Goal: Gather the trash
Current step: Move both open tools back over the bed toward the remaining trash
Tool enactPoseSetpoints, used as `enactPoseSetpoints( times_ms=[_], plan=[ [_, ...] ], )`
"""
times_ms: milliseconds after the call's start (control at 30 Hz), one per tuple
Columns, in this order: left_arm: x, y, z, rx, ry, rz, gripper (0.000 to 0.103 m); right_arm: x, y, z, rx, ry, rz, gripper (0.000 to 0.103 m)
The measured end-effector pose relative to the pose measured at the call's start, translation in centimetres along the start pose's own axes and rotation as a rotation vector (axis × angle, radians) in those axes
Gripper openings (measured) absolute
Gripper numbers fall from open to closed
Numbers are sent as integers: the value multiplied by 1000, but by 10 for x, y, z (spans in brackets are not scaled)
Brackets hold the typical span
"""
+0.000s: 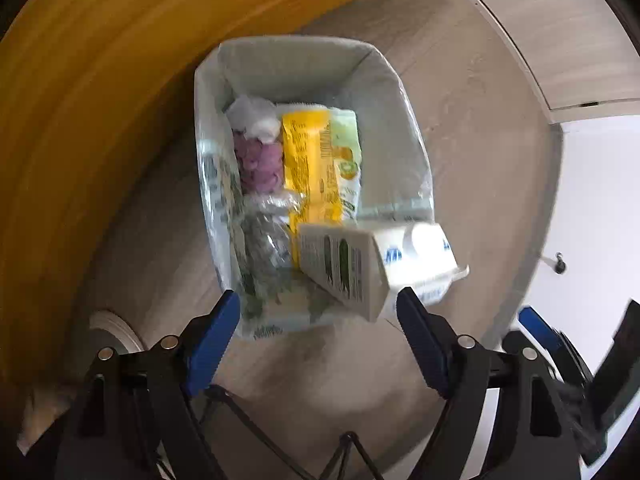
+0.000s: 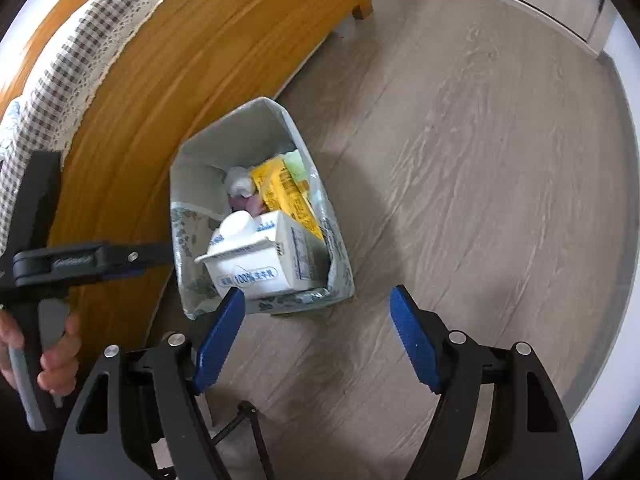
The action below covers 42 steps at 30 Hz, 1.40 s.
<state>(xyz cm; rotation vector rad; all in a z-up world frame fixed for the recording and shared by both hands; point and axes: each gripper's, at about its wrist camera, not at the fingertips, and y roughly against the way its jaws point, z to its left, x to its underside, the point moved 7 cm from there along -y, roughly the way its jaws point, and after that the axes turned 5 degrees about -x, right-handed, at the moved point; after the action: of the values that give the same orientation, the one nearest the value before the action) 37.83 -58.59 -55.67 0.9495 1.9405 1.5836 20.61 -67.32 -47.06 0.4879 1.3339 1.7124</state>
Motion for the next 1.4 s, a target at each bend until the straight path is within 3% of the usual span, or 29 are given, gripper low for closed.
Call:
enactPoseSetpoints(
  times_ms=[100, 267, 400, 500, 600, 700, 800, 900, 1000, 1167, 1300, 1400],
  plan=[
    [12, 7, 18, -37, 1, -7, 78, -1, -5, 4, 9, 6, 18, 72],
    [27, 44, 40, -29, 58, -71, 78, -8, 8, 26, 4, 58, -18, 72],
    [35, 110, 43, -26, 12, -245, 78, -18, 29, 46, 7, 91, -58, 72],
    [43, 176, 54, -34, -56, -427, 78, -23, 49, 65, 13, 132, -90, 72],
    [60, 243, 84, -21, -13, -606, 78, -29, 74, 99, 20, 211, -140, 72],
    [85, 305, 128, -42, 60, -761, 82, -35, 101, 144, -1, 296, -209, 72],
    [113, 354, 175, -61, 144, -888, 85, -39, 138, 205, -37, 402, -348, 72],
    [142, 388, 228, -140, 221, -974, 86, -37, 164, 255, -58, 484, -463, 72],
    [166, 413, 288, -228, 315, -1035, 87, -32, 174, 307, -86, 557, -522, 72],
    [199, 434, 405, -240, 558, -1078, 88, -15, 159, 381, -93, 709, -536, 72],
    [209, 450, 495, -341, 671, -1079, 88, -5, 133, 430, -101, 784, -485, 72],
    [204, 465, 550, -316, 667, -1085, 88, -8, 117, 461, -116, 811, -451, 72]
  ],
)
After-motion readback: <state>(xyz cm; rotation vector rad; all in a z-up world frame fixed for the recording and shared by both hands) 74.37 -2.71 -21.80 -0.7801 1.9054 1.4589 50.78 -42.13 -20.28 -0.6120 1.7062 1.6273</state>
